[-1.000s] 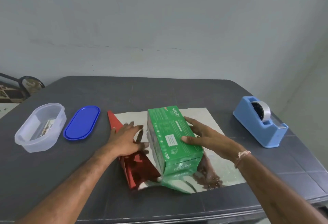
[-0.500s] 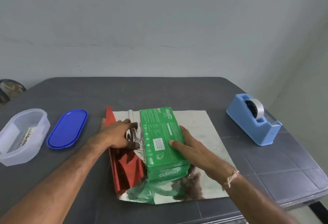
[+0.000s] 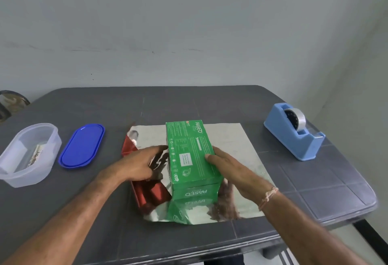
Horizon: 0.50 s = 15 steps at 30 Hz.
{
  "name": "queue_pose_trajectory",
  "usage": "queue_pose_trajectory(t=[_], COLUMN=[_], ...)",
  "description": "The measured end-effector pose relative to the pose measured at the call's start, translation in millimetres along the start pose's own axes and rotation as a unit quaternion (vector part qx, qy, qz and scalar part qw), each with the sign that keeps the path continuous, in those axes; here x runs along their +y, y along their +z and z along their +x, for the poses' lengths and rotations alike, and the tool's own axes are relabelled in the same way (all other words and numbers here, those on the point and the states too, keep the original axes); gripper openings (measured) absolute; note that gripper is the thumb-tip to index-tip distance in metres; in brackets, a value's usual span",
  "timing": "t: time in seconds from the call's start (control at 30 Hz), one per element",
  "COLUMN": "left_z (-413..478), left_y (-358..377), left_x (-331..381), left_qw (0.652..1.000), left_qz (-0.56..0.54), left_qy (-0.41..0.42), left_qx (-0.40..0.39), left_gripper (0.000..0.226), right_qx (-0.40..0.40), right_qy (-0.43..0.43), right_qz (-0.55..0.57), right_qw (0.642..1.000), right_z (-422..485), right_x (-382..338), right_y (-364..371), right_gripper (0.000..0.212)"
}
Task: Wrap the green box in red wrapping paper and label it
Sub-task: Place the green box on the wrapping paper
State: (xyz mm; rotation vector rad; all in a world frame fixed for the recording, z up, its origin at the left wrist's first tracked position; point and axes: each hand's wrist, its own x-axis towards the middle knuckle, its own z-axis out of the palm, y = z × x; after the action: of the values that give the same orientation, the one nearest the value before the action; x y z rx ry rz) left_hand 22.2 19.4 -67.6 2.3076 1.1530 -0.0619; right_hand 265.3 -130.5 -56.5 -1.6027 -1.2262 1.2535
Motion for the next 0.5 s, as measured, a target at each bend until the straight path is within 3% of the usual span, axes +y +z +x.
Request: queue_pose_trajectory(t=[0.1,0.23,0.3,0.37,0.43,0.5], left_z=[-2,-3,-6,-14,-19,-18], left_y=[-8,-10,-7,-5,-3,0], left_x=[-2,-4,3,16,30,32], left_qw=[0.998,1.000,0.997,0.979,0.948,0.937], left_qz=[0.024,0.014,-0.056,-0.192,-0.312,-0.346], left_qy=[0.001,0.009,0.032,0.040,0.032,0.045], left_qx=[-0.053,-0.009,0.030,0.058,0.051,0.031], left_gripper=[0.085,0.064,0.036,0.012,0.010,0.032], right_qx=[-0.012,0.029,0.064,0.082,0.078,0.046], right_qy=[0.002,-0.015,-0.022,-0.021,-0.009,0.002], right_qz=[-0.014,-0.020,-0.033,-0.039,-0.044,-0.011], right_qw=[1.000,0.999,0.997,0.996,0.996,0.999], right_z=[-2,-1,0,3,3,0], right_x=[-1,-1,2,3,3,-1], right_y=[-1,8,14,20,21,19], right_gripper=[0.037,0.033,0.035,0.051,0.067,0.053])
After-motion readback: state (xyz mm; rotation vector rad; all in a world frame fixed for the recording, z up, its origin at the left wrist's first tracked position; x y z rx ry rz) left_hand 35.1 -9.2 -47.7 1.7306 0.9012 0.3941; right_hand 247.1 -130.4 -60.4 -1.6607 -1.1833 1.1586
